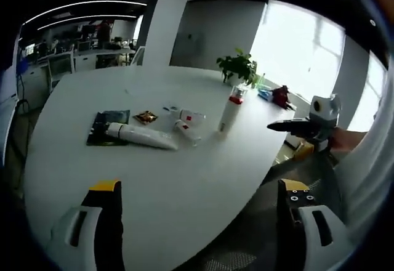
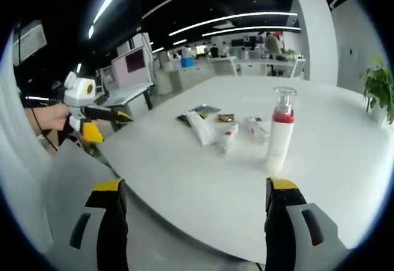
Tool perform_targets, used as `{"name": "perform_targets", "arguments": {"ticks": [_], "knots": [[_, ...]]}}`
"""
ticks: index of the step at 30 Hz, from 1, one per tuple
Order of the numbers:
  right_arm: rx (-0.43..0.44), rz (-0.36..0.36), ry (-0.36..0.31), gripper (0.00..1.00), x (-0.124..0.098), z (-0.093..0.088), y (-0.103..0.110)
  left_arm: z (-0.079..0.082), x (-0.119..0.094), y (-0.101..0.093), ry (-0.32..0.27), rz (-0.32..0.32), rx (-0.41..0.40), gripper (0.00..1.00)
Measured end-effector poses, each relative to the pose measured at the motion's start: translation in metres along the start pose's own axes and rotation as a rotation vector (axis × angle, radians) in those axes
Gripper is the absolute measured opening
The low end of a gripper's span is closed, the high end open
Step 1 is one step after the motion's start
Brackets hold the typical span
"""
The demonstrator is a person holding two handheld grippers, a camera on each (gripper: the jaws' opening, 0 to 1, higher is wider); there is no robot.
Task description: Arrange the skincare products in the storage area until every visible bottle or jar stands upright without overlapping.
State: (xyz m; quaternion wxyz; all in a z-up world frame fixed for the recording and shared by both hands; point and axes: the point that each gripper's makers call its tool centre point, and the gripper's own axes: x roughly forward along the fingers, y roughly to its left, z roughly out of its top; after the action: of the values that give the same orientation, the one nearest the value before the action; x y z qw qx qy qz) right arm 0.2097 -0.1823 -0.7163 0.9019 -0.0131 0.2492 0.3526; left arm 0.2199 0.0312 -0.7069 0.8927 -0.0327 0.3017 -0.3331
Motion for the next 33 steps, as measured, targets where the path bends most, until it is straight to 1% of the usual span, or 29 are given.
{"name": "perform_targets", "arguments": {"ticks": [5,13,15,18,20,22,24,29,31,33], "knots": [[0.018,-0.006,0.006,0.91,-0.001,-0.002,-0.001,0.008,0.007,0.003,0.015,-0.022,-0.019,0.99],[0.029,-0.014,-0.002,0.89,-0.002,-0.001,-0.003,0.015,0.022,0.011,0.07,-0.038,0.024,0.97],[0.033,-0.015,-0.003,0.89,-0.002,-0.001,-0.004,0.018,0.025,0.015,0.088,-0.047,0.029,0.95],[0.042,-0.021,-0.001,0.89,-0.002,-0.002,-0.005,0.026,0.03,0.023,0.086,-0.051,0.034,0.96],[0.05,-0.023,-0.005,0.89,-0.003,-0.002,-0.006,0.032,0.034,0.03,0.082,-0.045,0.052,0.95],[0.057,-0.023,-0.006,0.88,-0.003,-0.002,-0.006,0.037,0.038,0.038,0.091,-0.037,0.075,0.94],[0.063,-0.022,-0.007,0.88,-0.003,-0.002,-0.007,0.039,0.041,0.045,0.115,-0.021,0.11,0.95],[0.072,-0.023,-0.006,0.88,-0.003,-0.001,-0.006,0.038,0.05,0.052,0.182,-0.039,0.123,0.92],[0.08,-0.025,-0.008,0.88,-0.004,-0.001,-0.007,0.036,0.055,0.056,0.226,-0.05,0.166,0.91],[0.088,-0.028,-0.008,0.87,-0.005,0.0,-0.007,0.035,0.059,0.055,0.253,-0.056,0.193,0.91]]}}
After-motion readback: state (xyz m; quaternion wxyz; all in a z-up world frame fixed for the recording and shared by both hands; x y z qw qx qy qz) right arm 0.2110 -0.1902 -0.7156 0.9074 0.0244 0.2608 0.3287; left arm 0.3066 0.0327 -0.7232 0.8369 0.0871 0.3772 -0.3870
